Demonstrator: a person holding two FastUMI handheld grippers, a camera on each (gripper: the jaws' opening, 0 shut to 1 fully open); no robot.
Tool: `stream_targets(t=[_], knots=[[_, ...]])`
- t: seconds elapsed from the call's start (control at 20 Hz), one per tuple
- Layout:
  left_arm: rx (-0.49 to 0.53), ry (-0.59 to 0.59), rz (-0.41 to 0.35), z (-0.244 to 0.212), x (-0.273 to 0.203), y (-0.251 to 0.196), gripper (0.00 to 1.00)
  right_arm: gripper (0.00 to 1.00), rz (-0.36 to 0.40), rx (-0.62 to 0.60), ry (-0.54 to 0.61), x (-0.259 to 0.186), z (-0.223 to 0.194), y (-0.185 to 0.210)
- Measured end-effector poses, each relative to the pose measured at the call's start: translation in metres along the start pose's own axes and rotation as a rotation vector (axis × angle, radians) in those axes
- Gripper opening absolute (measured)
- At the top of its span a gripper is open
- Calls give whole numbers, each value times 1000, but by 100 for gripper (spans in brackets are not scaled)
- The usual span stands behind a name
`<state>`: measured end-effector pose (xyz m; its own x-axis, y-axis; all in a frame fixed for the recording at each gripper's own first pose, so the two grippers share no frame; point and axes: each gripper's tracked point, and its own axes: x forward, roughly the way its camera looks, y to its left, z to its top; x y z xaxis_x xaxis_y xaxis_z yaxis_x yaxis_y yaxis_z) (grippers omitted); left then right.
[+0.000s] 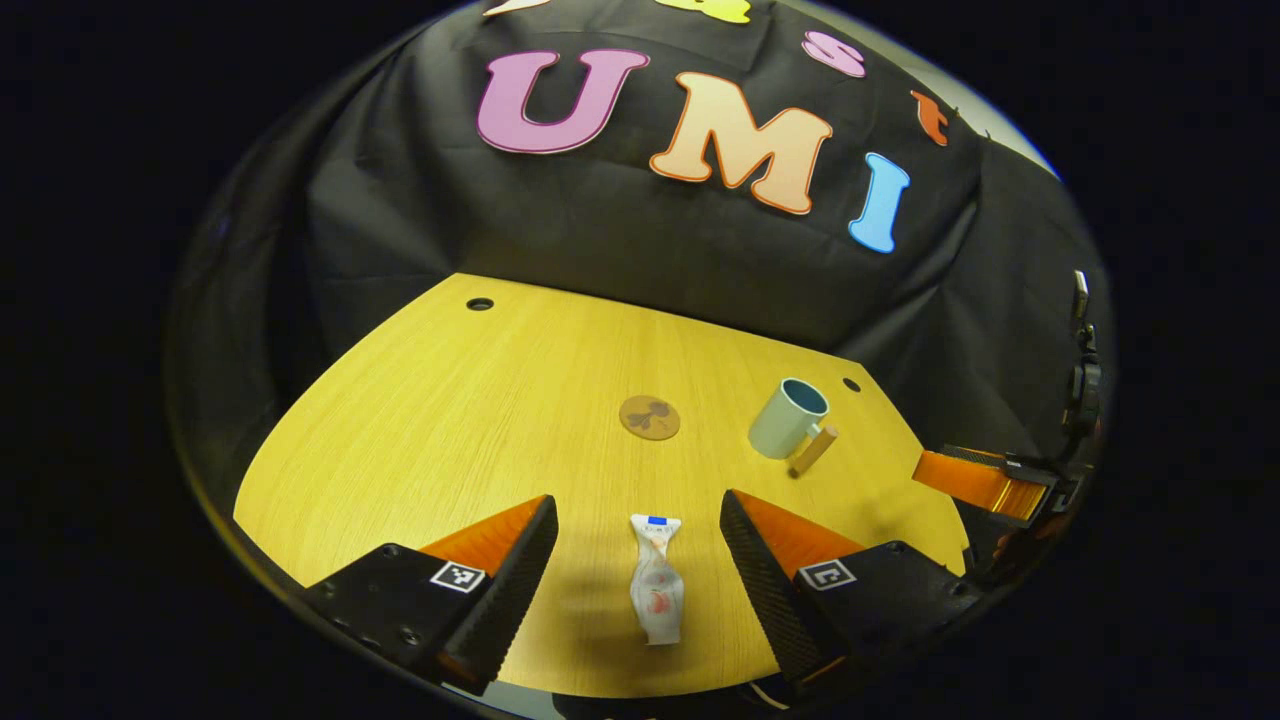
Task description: Put the toothbrush and toothpaste on the desktop into the cup, then pick up the cup and place it on the coaster on the desktop.
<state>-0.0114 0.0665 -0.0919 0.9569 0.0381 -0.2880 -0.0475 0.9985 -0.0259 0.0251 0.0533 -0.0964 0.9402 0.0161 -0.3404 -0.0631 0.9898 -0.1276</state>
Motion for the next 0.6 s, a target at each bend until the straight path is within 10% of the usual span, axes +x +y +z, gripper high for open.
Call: stream_targets(t=[0.6], knots=[[-35,25,97,-22,-18,35,97,99,40,-67,405,70,-77,11]])
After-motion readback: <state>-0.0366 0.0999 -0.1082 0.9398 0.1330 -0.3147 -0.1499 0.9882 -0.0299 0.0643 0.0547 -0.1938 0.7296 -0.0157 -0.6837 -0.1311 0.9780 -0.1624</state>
